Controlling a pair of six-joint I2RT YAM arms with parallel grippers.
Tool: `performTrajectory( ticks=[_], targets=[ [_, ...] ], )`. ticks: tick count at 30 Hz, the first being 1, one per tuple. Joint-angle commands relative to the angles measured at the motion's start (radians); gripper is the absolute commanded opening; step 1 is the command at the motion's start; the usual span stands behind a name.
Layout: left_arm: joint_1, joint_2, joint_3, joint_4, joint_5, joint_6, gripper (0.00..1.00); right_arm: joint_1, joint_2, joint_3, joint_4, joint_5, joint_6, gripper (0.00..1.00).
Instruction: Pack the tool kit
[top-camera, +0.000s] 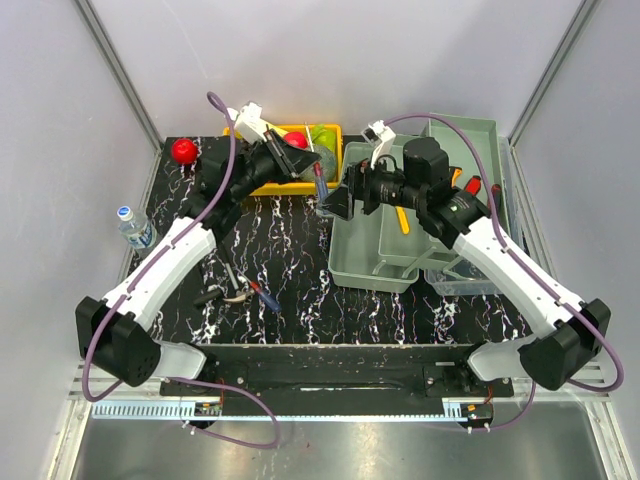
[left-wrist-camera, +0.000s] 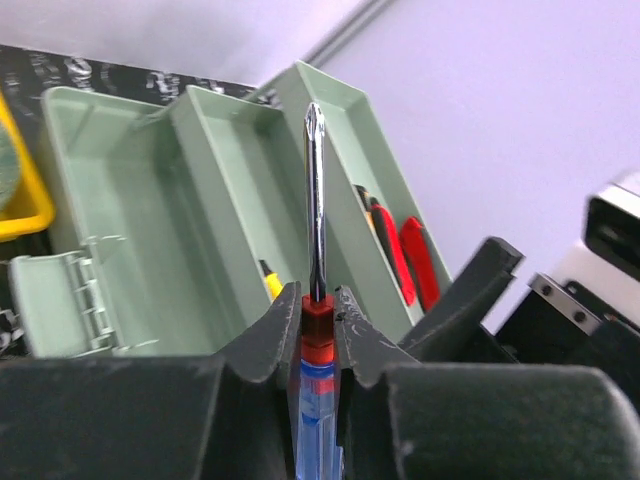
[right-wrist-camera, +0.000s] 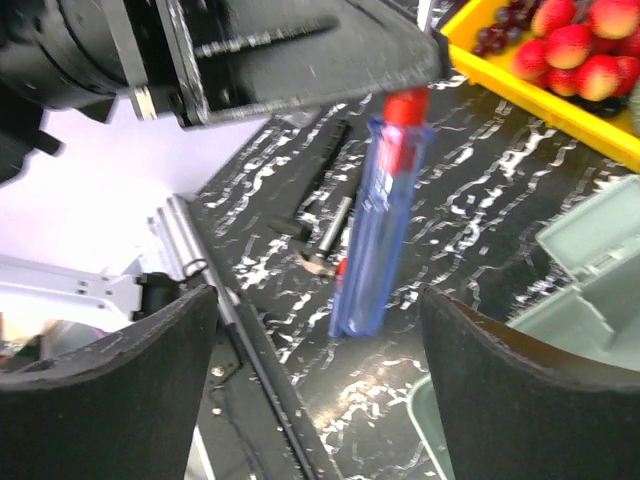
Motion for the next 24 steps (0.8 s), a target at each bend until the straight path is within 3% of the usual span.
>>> performTrajectory(
  ticks=[1,9,14,16,18,20,21,24],
  targets=[
    [-0.014,-0.039,-0.02,0.211,0.136,-0.006,0.0,0.001,0.04,0.062,0.068,-0.122,0.111,0.82],
    [-0.035,-0.076,-0.029,0.262,0.161,-0.003,0.0,0.001,0.028,0.025,0.111,-0.056,0.149,0.74],
    [-0.04,-0.085,-0.039,0.268,0.161,0.001,0.03,0.001,0.029,0.029,0.112,-0.056,0.154,0.53],
    [-0.04,-0.092,-0.05,0.273,0.156,0.007,0.1,0.0,0.029,0.027,0.111,-0.045,0.16,0.36],
    [-0.04,-0.096,-0.052,0.27,0.15,0.016,0.24,0.0,0.025,0.025,0.105,-0.03,0.162,0.22],
    [-0.04,-0.099,-0.055,0.252,0.133,0.036,0.5,0.001,0.02,0.022,0.091,0.001,0.157,0.1],
    [-0.039,-0.102,-0.053,0.23,0.117,0.045,0.65,0.001,0.018,0.019,0.083,0.025,0.151,0.06],
    [-0.04,-0.108,-0.044,0.109,-0.018,0.082,0.92,0.0,0.002,0.019,0.049,0.13,0.133,0.03]
  ],
)
